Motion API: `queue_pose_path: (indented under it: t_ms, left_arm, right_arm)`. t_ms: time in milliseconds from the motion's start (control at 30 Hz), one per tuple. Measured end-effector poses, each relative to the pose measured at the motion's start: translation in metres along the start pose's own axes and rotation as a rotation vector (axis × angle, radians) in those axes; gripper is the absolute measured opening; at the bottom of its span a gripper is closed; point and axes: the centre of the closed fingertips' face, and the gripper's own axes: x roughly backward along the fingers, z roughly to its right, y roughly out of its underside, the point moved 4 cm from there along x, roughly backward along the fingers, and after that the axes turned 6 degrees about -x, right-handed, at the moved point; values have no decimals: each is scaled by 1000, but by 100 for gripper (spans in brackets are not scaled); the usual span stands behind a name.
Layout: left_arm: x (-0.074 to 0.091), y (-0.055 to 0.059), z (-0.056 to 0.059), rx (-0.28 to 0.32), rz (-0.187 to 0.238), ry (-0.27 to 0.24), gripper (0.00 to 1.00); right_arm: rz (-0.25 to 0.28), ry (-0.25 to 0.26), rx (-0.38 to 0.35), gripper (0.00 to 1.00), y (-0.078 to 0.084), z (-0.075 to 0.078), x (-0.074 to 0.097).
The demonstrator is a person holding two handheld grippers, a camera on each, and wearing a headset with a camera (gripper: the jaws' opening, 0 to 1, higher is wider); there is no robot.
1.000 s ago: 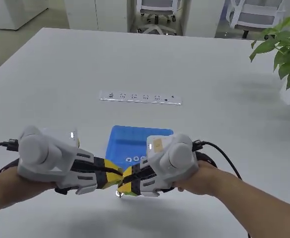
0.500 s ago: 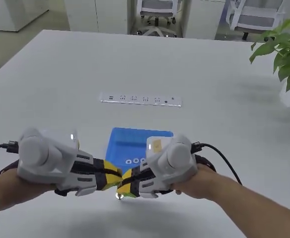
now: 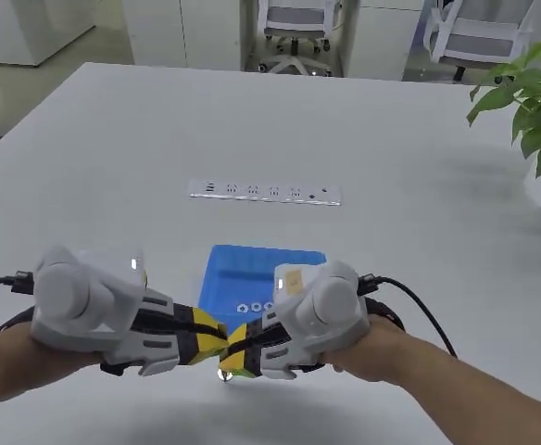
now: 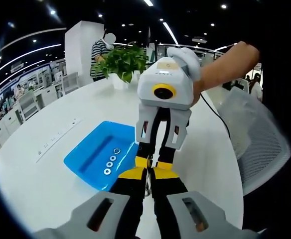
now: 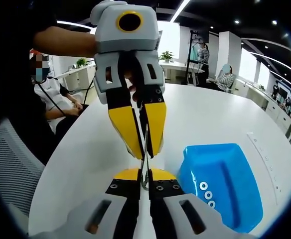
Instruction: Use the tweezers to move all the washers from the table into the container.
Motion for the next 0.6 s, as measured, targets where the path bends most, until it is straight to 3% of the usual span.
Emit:
queue_pose_path:
  t_ms: [333,600]
  left_arm:
    - [1,0,0,5,-4,-5,10]
    - [7,2,1,17,-8,-21,21]
  right_arm:
    - [-2,2,1,6,0,0,0]
    - [-12,4,9,6,0,0,2]
